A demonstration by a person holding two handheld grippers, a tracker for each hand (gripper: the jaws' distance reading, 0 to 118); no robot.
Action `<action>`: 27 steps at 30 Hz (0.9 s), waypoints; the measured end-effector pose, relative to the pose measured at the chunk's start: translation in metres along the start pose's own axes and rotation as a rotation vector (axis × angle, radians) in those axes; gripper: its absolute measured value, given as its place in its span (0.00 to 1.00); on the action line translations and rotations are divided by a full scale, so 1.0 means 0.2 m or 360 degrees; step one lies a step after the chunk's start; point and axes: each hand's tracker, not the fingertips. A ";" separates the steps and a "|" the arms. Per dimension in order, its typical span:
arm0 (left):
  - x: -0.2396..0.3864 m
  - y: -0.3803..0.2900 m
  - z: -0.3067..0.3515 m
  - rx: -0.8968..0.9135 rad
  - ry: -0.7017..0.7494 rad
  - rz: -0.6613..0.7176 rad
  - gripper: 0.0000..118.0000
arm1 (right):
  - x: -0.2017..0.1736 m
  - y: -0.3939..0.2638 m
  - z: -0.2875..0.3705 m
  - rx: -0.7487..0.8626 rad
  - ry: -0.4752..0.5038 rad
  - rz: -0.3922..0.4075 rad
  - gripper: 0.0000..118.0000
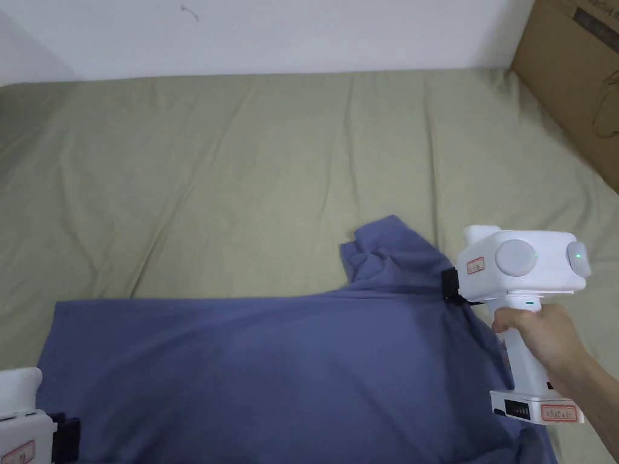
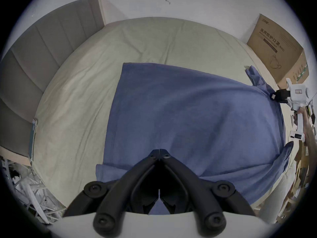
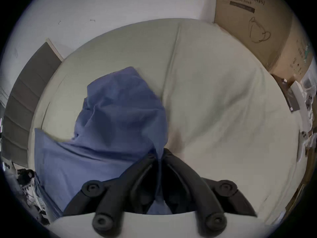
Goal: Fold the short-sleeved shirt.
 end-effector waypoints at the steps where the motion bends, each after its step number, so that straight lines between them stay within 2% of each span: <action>1: 0.00 0.00 0.00 0.0004 0.0000 0.0007 0.00 | -0.02 -0.01 0.00 0.0015 -0.0056 0.0079 0.01; 7: -0.04 0.10 0.00 0.0078 0.0011 0.0048 0.01 | -0.02 0.00 0.07 0.0057 -0.0015 0.0013 0.01; 8: -0.05 0.13 -0.01 0.0100 0.0019 0.0053 0.10 | -0.02 0.01 0.08 0.0061 -0.0020 0.0026 0.01; 11: -0.10 0.28 -0.08 0.0155 -0.0023 0.0184 0.27 | -0.01 0.00 0.09 0.0065 -0.0007 0.0026 0.01; 13: -0.13 0.40 -0.17 0.0123 -0.0025 0.0230 0.66 | -0.01 0.00 0.09 0.0064 -0.0010 0.0031 0.01; 14: -0.14 0.44 -0.20 0.0129 -0.0026 0.0232 0.83 | 0.00 0.00 0.10 0.0065 -0.0009 0.0029 0.01; 15: -0.15 0.49 -0.24 0.0138 -0.0008 0.0234 0.86 | 0.00 0.00 0.10 0.0064 -0.0005 0.0024 0.01; 21: -0.24 0.71 -0.46 0.0156 0.0074 0.0171 0.85 | 0.00 0.00 0.07 0.0061 0.0000 0.0023 0.01; 25: -0.27 0.75 -0.61 0.0028 0.0052 0.0188 0.83 | 0.00 -0.01 0.05 0.0043 -0.0003 0.0034 0.01; 26: -0.26 0.74 -0.63 -0.0004 0.0028 0.0173 0.71 | 0.01 -0.01 0.04 0.0039 -0.0005 0.0034 0.01; 27: -0.25 0.72 -0.64 -0.0012 0.0023 0.0126 0.63 | 0.01 -0.01 0.04 0.0036 -0.0004 0.0034 0.01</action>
